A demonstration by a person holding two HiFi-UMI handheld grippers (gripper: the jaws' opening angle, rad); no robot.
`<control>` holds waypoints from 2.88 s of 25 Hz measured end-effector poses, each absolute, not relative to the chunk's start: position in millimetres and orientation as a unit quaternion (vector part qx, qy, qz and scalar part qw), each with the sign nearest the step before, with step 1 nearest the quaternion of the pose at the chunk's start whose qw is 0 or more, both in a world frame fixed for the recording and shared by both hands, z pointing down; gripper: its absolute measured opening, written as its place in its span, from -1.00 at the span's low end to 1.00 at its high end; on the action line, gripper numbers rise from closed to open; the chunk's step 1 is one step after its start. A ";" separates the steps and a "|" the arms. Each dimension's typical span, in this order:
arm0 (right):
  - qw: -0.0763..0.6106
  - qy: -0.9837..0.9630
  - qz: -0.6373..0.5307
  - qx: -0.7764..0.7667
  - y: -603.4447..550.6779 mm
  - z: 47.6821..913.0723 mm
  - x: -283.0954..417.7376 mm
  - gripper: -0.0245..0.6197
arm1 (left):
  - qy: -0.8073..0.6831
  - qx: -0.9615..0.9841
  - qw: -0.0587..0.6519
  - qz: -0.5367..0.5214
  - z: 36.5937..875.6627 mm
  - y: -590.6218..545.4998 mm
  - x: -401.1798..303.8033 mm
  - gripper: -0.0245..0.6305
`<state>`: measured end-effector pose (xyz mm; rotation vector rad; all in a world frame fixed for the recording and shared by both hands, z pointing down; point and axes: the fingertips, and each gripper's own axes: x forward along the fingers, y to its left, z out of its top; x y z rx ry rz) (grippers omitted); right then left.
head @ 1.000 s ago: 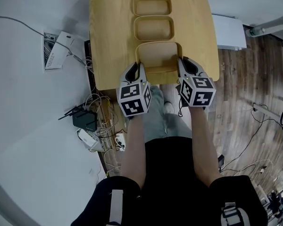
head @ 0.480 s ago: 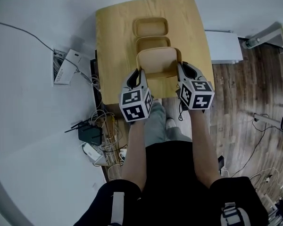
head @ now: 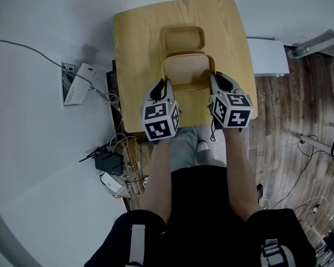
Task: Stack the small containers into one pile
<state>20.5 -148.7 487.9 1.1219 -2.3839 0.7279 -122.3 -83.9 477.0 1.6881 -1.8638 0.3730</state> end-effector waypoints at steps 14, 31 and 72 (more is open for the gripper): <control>0.224 -0.825 0.301 0.422 -174.9 526.3 11.3 -0.82 | -0.669 0.646 0.329 0.163 514.4 -123.2 -136.6 -0.81; 0.262 -0.801 0.301 0.446 -164.1 553.4 18.4 -0.77 | -0.635 0.653 0.367 0.190 556.9 -113.4 -132.3 -0.76; 0.284 -0.792 0.330 0.428 -187.8 583.9 15.2 -0.64 | -0.602 0.645 0.428 0.196 595.6 -138.6 -140.8 -0.65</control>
